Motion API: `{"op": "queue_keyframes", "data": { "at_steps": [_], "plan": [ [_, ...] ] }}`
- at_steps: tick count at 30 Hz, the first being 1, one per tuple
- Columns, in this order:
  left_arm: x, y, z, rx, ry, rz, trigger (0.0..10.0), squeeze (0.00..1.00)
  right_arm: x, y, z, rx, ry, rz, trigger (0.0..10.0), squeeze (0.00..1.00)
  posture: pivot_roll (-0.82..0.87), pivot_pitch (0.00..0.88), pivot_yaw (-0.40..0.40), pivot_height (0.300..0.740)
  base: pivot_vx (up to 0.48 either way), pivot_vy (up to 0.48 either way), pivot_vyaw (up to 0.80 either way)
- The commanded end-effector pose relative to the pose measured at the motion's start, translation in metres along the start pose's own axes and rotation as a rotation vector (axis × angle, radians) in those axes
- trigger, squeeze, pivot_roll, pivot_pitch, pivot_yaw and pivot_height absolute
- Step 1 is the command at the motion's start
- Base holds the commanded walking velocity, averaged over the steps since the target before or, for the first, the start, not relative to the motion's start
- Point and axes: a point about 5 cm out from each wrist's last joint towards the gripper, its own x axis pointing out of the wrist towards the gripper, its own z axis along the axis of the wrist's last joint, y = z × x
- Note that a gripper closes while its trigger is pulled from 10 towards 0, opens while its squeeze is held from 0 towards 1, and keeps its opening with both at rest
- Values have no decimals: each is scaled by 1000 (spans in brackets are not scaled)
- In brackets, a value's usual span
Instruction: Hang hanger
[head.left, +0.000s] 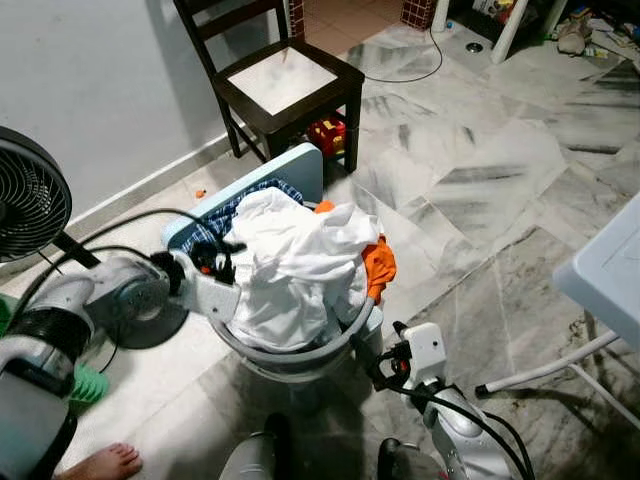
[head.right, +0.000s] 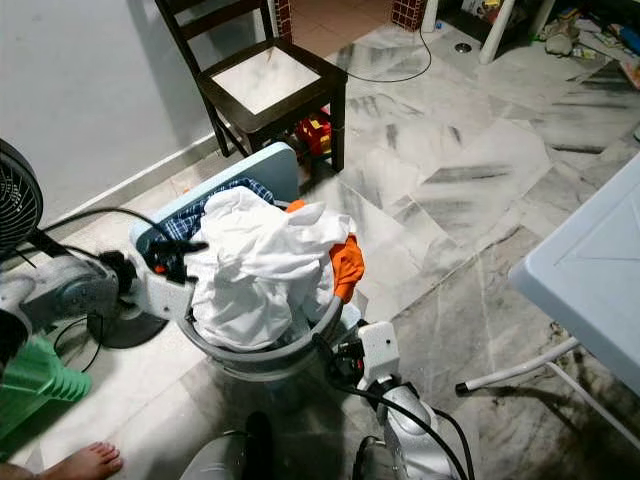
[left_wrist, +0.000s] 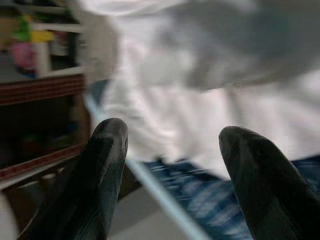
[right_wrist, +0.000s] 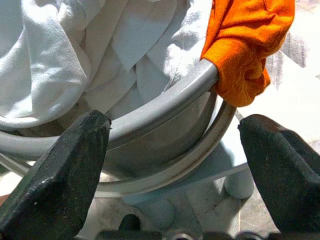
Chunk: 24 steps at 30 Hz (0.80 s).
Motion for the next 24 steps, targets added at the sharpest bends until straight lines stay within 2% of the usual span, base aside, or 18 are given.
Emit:
{"op": "queue_keyframes", "data": {
  "at_steps": [1, 6, 10, 16, 17, 18, 19, 24],
  "plan": [
    [-4, -8, -6, 19, 21, -34, 10000, 0, -4, 2, -6, 3, 15, -3, 10000, 0, -3, 261, 70, 740, 0, 0, 0],
    [1, -9, 2, 55, -32, -6, 10000, 0, -4, 5, -6, 4, 14, 1, 10000, 0, -6, 260, 71, 740, 0, 0, 0],
    [6, -13, 13, 49, -102, 32, 10000, 0, -3, 3, -4, 1, 11, 1, 10000, 0, -9, 260, 63, 740, 0, 0, 0],
    [13, -15, 18, 47, -108, 116, 10000, 0, -4, 2, -4, -4, 12, 2, 10000, 0, -16, 263, 58, 740, 0, 0, 0],
    [13, -16, 18, 39, -95, 120, 7098, 0, -4, 2, -5, -4, 12, 1, 10000, 0, -18, 263, 57, 740, 0, 0, 0],
    [14, -17, 17, 34, -84, 124, 7098, 0, -4, 2, -5, -4, 12, 1, 10000, 0, -20, 264, 56, 740, 0, 0, 0],
    [14, -19, 17, 3, -78, 124, 0, 0, -5, 2, -5, -4, 13, 1, 10000, 0, -24, 264, 57, 740, 0, 0, 0],
    [16, -31, 20, -52, -74, 106, 0, 0, -6, 1, -5, -7, 14, -3, 10000, 0, -24, 264, 57, 740, 0, 0, 0]
  ]
}}
